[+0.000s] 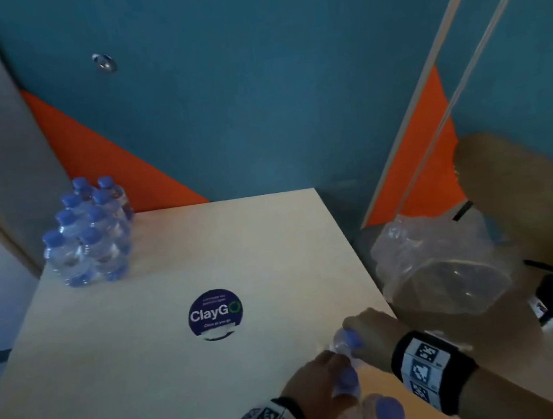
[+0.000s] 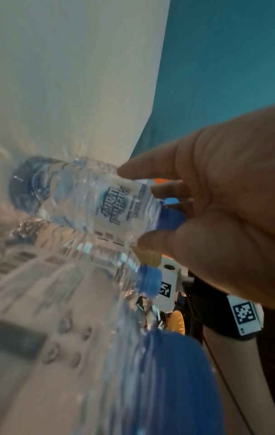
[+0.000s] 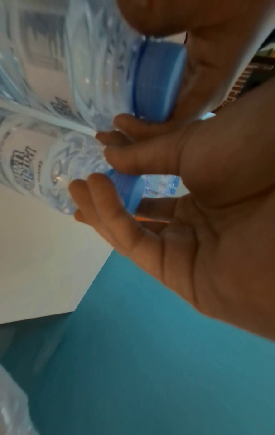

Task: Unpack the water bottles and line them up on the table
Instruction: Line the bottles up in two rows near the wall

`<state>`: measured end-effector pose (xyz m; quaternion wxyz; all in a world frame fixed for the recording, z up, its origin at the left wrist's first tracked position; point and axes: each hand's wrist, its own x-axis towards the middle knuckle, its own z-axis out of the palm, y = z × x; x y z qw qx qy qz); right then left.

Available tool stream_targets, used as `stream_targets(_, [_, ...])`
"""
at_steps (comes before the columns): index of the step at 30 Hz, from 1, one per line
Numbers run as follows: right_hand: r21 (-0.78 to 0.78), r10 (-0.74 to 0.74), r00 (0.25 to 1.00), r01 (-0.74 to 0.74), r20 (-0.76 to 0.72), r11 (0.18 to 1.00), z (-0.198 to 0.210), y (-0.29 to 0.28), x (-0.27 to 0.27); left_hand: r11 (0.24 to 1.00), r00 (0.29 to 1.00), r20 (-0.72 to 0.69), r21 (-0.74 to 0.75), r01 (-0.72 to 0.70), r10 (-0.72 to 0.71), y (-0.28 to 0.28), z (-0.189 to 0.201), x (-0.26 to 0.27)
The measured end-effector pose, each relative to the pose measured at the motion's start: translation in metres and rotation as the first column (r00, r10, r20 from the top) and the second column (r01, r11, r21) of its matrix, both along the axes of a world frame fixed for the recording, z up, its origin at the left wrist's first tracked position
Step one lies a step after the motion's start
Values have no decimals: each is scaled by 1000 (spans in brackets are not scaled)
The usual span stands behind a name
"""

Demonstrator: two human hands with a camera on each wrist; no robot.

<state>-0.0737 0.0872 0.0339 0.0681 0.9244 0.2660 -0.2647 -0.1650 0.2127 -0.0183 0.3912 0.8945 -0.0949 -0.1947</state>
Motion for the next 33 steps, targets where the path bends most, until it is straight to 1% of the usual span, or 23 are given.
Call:
stream_targets(3, [27, 61, 997, -60, -42, 998, -1, 15, 6, 987, 991, -59, -94, -127, 122, 19, 16, -8])
stream_targets(5, [68, 98, 994, -95, -41, 993, 4, 36, 7, 939, 955, -67, -175, -296, 288, 46, 19, -18])
stream_targets(6, [102, 122, 992, -120, -21, 988, 7, 50, 7, 910, 929, -65, -185, -371, 365, 63, 20, -25])
stream_targets(8, [142, 186, 983, -184, 4, 972, 17, 86, 1, 856, 868, -35, -152, -494, 495, 103, 19, -40])
stream_targets(11, [220, 239, 971, -238, 21, 946, 25, 153, -2, 729, 727, 69, -110, -676, 684, 174, 23, -60])
stream_targets(13, [268, 259, 965, -259, 39, 928, 24, 203, -1, 658, 648, 124, -84, -748, 752, 224, 26, -71])
stream_targets(16, [304, 268, 963, -265, 34, 915, 24, 283, 0, 560, 538, 217, -51, -827, 815, 301, 28, -78])
stream_targets(18, [337, 266, 963, -262, 36, 904, 25, 331, -1, 511, 488, 247, -31, -859, 837, 346, 24, -76])
stream_targets(19, [348, 261, 964, -259, 44, 901, 25, 352, -1, 496, 475, 253, -26, -868, 843, 365, 21, -73])
stream_targets(22, [364, 210, 977, -209, 39, 908, 21, 408, 2, 485, 462, 268, -22, -874, 845, 414, 11, -55])
stream_targets(24, [366, 176, 984, -178, 37, 914, 16, 437, 6, 495, 473, 268, -13, -869, 839, 441, 2, -42])
stream_targets(26, [373, 132, 991, -132, 26, 918, 7, 460, 11, 520, 498, 259, -17, -854, 827, 465, -9, -28])
stream_targets(28, [390, 91, 995, -96, 31, 916, 0, 477, 14, 543, 527, 220, -11, -840, 821, 483, -16, -15])
stream_targets(30, [410, 70, 996, -85, 53, 908, -6, 490, 16, 568, 557, 182, -11, -823, 810, 495, -19, -2])
stream_targets(33, [440, 60, 996, -86, 72, 894, -11, 501, 12, 603, 591, 181, -15, -798, 786, 503, -19, 13])
